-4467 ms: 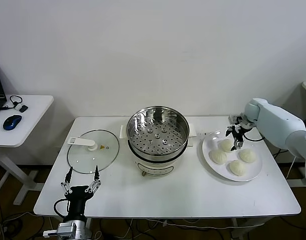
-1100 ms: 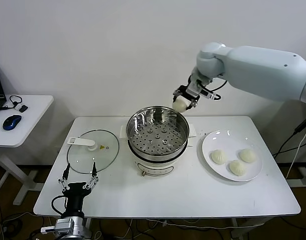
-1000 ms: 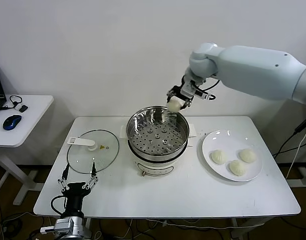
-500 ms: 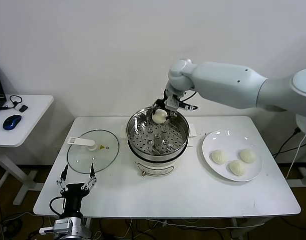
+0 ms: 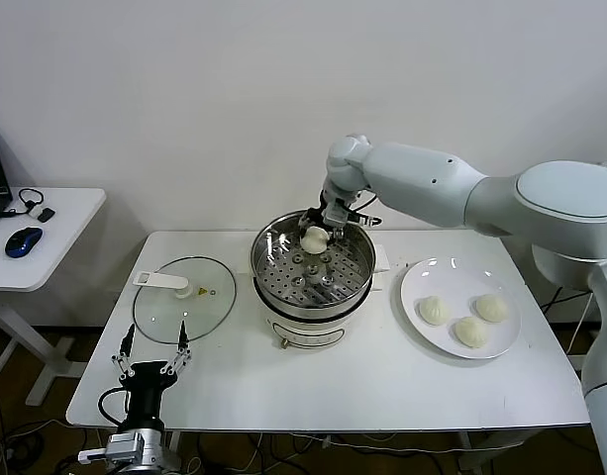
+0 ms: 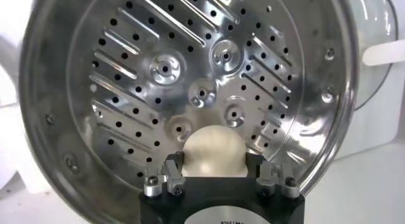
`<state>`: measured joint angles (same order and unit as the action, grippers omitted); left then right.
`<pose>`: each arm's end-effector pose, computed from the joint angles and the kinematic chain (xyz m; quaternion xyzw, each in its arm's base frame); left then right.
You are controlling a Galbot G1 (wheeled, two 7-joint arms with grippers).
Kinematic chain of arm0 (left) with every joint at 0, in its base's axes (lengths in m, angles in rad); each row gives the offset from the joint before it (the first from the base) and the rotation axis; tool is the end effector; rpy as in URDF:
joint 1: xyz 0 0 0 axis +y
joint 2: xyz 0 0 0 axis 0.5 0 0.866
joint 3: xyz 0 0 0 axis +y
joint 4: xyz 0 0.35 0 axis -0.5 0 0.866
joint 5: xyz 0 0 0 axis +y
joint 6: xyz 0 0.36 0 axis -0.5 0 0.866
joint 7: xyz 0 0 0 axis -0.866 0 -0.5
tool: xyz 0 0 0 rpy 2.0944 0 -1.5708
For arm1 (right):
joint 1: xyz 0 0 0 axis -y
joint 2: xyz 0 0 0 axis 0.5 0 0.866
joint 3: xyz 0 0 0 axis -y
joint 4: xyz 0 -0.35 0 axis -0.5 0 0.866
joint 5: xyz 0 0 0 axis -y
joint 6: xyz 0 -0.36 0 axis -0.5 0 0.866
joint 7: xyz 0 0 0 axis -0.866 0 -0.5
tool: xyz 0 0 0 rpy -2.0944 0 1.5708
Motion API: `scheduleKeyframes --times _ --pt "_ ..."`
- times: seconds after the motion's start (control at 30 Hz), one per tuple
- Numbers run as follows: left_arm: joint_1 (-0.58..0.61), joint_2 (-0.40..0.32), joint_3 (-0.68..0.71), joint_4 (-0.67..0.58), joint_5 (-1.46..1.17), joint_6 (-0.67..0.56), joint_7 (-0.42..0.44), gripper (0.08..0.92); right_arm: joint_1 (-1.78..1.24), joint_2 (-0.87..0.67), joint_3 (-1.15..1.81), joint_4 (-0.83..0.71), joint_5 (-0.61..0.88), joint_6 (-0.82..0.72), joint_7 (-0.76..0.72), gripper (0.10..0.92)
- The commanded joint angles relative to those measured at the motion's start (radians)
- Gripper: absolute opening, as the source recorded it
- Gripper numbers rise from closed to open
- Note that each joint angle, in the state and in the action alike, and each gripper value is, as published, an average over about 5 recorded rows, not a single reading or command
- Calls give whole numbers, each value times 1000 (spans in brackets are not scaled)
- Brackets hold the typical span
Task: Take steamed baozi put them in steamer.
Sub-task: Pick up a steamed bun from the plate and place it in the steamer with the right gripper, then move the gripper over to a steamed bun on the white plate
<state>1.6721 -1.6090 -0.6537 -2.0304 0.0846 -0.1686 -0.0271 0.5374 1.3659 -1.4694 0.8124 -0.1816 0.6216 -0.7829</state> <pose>0.1473 0.0346 -0.3427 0.0702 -0.9955 -0.0643 0.0016 0.6350 0.1118 -0.0983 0.6114 -0.1630 0.7743 0.0015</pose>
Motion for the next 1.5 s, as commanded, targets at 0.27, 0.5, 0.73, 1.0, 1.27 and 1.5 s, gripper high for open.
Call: scheduleKeyframes --times 0.27,0.5,0.73,1.0,1.27,1.5 --pt "-3 -49 -5 -2 -9 -2 -2 823 -34 64 7 -135 -8 30 21 653" --pt "0 -49 -5 -4 -9 -1 0 823 -28 61 6 -125 11 36 16 663" --pt "3 -49 -3 -7 -7 -3 1 823 -16 50 4 -103 21 56 11 775" --pt "8 -49 -5 -15 -6 -3 2 823 52 9 -14 -22 98 57 -48 822" --pt "21 -49 -4 -33 -5 -1 5 823 237 -79 -130 100 323 -29 -209 823" --pt "35 -46 -1 -47 -4 -1 6 823 349 -173 -293 167 524 -240 -246 823"
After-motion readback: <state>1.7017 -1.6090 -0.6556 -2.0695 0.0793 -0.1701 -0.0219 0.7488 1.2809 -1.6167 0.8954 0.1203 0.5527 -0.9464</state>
